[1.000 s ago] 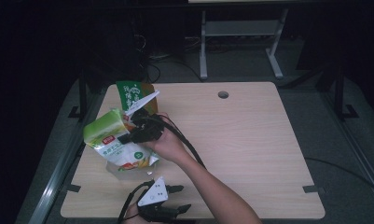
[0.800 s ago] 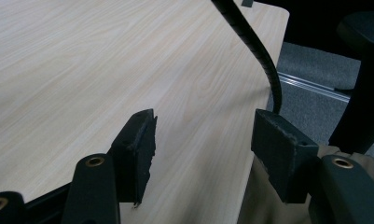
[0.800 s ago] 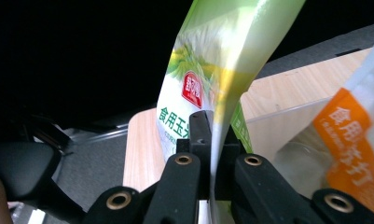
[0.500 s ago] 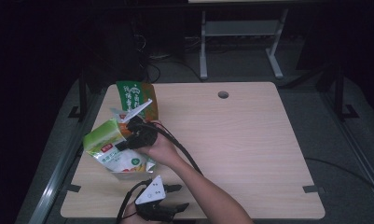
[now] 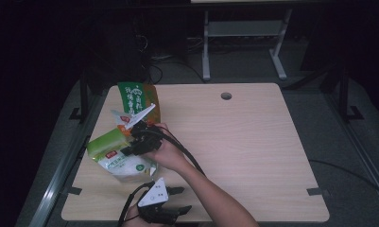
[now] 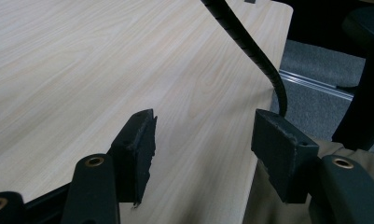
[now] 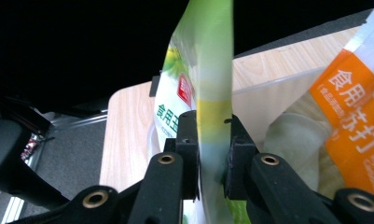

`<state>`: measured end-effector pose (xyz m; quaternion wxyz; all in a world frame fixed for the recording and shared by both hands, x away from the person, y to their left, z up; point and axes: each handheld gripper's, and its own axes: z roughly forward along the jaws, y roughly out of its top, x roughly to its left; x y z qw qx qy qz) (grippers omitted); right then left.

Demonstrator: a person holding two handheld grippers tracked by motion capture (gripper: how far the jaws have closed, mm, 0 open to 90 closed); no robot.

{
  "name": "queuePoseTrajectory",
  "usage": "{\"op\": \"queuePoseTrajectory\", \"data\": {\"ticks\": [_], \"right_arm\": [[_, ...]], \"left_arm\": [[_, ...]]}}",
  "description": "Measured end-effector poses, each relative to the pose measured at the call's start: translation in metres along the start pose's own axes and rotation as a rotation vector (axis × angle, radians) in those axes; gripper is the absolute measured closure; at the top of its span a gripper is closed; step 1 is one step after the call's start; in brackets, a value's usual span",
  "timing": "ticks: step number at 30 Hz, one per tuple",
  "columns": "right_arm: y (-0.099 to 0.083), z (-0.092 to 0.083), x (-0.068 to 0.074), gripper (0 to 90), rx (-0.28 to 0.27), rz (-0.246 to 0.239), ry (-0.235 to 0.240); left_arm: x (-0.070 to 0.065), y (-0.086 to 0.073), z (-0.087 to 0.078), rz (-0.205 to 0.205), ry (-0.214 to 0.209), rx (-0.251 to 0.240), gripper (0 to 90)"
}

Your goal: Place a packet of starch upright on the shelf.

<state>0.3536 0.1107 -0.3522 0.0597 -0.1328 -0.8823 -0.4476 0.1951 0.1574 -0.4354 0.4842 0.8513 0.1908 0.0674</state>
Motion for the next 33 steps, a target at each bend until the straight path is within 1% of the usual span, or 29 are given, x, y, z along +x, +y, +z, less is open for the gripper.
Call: {"op": "queuePoseTrajectory", "data": {"ticks": [5,6,7,8,10,12,13,16,19,22,24,29,30,33], "right_arm": [[-0.007,-0.003,-0.002,83.3,0.004,0.004,0.001],[-0.009,-0.003,-0.002,84.6,0.011,0.008,0.000],[-0.012,-0.003,-0.003,87.3,0.022,0.007,0.001],[-0.015,-0.003,-0.003,88.2,0.034,0.011,0.001],[-0.023,-0.004,-0.006,88.5,0.028,0.020,0.000],[-0.027,-0.006,-0.008,88.5,0.026,0.034,0.007],[-0.029,-0.006,-0.010,88.5,0.023,0.032,0.006],[-0.030,-0.007,-0.009,88.2,0.022,0.037,0.006],[-0.030,-0.008,-0.010,86.2,0.022,0.032,0.006],[-0.032,-0.010,-0.010,82.0,0.011,0.049,0.006],[-0.033,-0.013,-0.009,79.7,0.003,0.052,0.004],[-0.035,-0.024,-0.010,74.7,-0.030,0.067,0.006],[-0.036,-0.027,-0.011,73.2,-0.035,0.063,0.007],[-0.038,-0.032,-0.011,71.3,-0.038,0.065,0.004]], "left_arm": [[0.001,0.000,0.001,0.001,0.006,0.002,38.6],[0.001,0.000,0.001,-0.005,0.007,0.003,38.5],[0.001,0.000,0.001,-0.006,0.008,0.005,38.4],[0.001,0.000,0.001,-0.006,0.010,0.007,38.4],[0.001,0.000,0.001,-0.001,0.013,0.009,38.1],[0.002,0.000,0.002,-0.005,0.013,0.010,37.8],[0.002,0.000,0.002,-0.005,0.015,0.012,37.8],[0.003,-0.001,0.003,-0.013,0.016,0.016,37.6],[0.004,-0.001,0.002,-0.022,0.018,0.012,37.5],[0.006,0.000,0.000,-0.032,0.026,0.003,37.4],[0.007,0.000,-0.001,-0.035,0.034,0.001,37.0],[0.010,0.000,-0.002,-0.043,0.051,0.003,36.2],[0.011,0.000,-0.002,-0.046,0.054,0.004,36.0],[0.012,-0.001,-0.001,-0.045,0.058,0.009,35.3]]}}
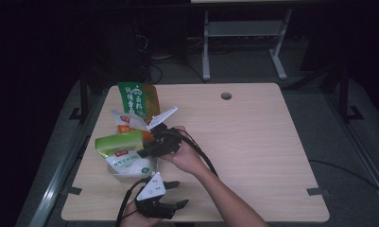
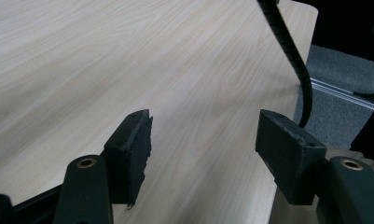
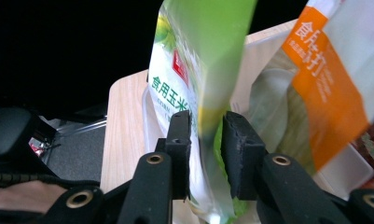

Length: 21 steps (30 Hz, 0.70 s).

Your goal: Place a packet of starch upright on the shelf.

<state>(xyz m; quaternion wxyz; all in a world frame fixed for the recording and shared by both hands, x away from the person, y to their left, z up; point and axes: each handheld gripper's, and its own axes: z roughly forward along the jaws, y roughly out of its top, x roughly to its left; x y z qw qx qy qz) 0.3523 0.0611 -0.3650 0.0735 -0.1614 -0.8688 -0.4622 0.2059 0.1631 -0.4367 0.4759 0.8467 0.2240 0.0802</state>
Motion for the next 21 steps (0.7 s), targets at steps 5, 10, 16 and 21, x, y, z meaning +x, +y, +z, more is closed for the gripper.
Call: {"op": "queuePoseTrajectory", "data": {"ticks": [5,10,16,21], "right_arm": [[-0.004,-0.008,-0.001,67.7,-0.004,0.003,-0.008],[-0.009,-0.016,-0.002,61.3,-0.013,0.009,-0.017],[-0.014,-0.031,-0.004,57.9,-0.033,0.028,-0.031],[-0.021,-0.042,-0.007,55.7,-0.034,0.040,-0.043]], "left_arm": [[0.000,0.000,0.001,-0.002,0.003,0.001,34.6],[0.002,0.000,0.001,-0.002,0.009,0.004,33.6],[0.003,0.000,0.001,-0.002,0.013,0.012,33.0],[0.004,0.000,0.000,0.003,0.018,0.010,32.9]]}}
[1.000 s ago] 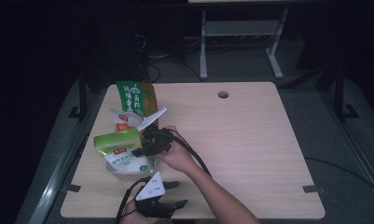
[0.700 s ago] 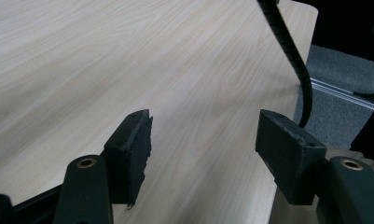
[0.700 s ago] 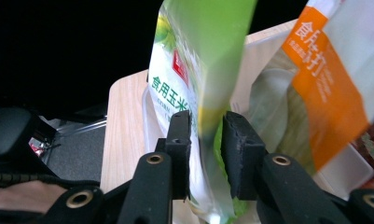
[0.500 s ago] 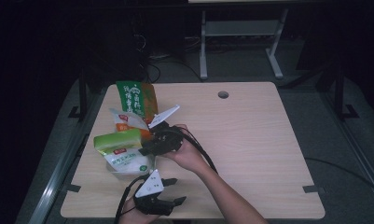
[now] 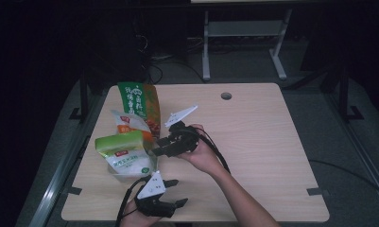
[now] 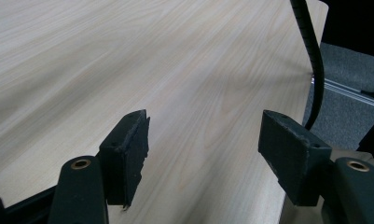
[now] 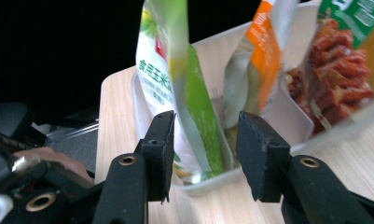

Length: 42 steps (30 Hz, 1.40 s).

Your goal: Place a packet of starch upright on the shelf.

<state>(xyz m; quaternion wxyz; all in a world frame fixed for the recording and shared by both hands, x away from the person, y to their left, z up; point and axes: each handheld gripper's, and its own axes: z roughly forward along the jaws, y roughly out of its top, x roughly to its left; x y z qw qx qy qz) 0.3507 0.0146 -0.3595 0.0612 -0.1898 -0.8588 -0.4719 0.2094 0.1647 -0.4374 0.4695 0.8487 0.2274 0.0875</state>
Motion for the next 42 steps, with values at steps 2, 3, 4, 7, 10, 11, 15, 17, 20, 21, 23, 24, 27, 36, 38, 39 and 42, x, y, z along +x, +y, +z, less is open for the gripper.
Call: {"op": "queuePoseTrajectory", "data": {"ticks": [2,3,4,7,10,11,15,17,20,21,23,24,27,36,38,39,42], "right_arm": [[-0.003,-0.004,-0.002,54.7,0.001,0.000,-0.009],[-0.004,-0.006,-0.003,54.6,-0.001,0.003,-0.012],[-0.006,-0.009,-0.003,54.0,0.001,0.004,-0.017],[-0.008,-0.014,-0.005,53.2,-0.002,0.008,-0.024],[-0.011,-0.020,-0.007,52.0,0.001,0.016,-0.035],[-0.012,-0.022,-0.008,51.7,0.002,0.018,-0.038],[-0.017,-0.029,-0.011,50.4,0.007,0.028,-0.053],[-0.021,-0.034,-0.013,49.6,0.014,0.034,-0.060],[-0.029,-0.044,-0.017,48.9,0.013,0.052,-0.075],[-0.032,-0.047,-0.018,48.6,0.012,0.059,-0.080],[-0.038,-0.054,-0.020,48.0,0.003,0.070,-0.093],[-0.042,-0.058,-0.021,47.6,0.004,0.079,-0.097],[-0.053,-0.069,-0.023,47.2,0.000,0.097,-0.112],[-0.092,-0.097,-0.024,44.6,0.008,0.149,-0.157],[-0.101,-0.102,-0.024,43.8,0.003,0.164,-0.164],[-0.104,-0.104,-0.023,43.6,0.002,0.170,-0.167],[-0.119,-0.110,-0.020,42.7,-0.001,0.183,-0.173]], "left_arm": [[0.000,0.000,0.000,0.000,0.001,-0.002,32.8],[0.000,0.000,0.000,0.004,0.001,0.006,32.8],[0.000,0.000,0.000,0.002,0.000,0.004,32.7],[0.000,0.000,0.001,-0.003,-0.002,0.001,32.7],[0.001,0.000,0.000,-0.004,0.000,-0.003,32.6],[0.001,0.000,0.000,-0.007,0.000,-0.002,32.6],[0.001,0.000,-0.001,-0.010,0.002,-0.006,32.6],[0.001,0.000,-0.002,-0.008,0.002,-0.008,32.6],[0.002,0.000,-0.002,0.004,0.002,-0.003,32.6],[0.002,0.000,-0.002,-0.005,0.002,-0.003,32.5],[0.002,0.000,-0.001,-0.007,0.003,-0.001,32.5],[0.002,0.000,-0.001,-0.005,0.003,0.001,32.5],[0.001,0.000,-0.001,-0.010,0.004,-0.009,32.5],[0.003,-0.001,-0.001,-0.002,0.008,0.002,32.3],[0.003,-0.001,-0.001,-0.001,0.008,0.003,32.3],[0.002,-0.001,-0.001,0.001,0.008,0.003,32.3],[0.001,-0.001,0.000,-0.010,0.005,-0.008,32.3]]}}
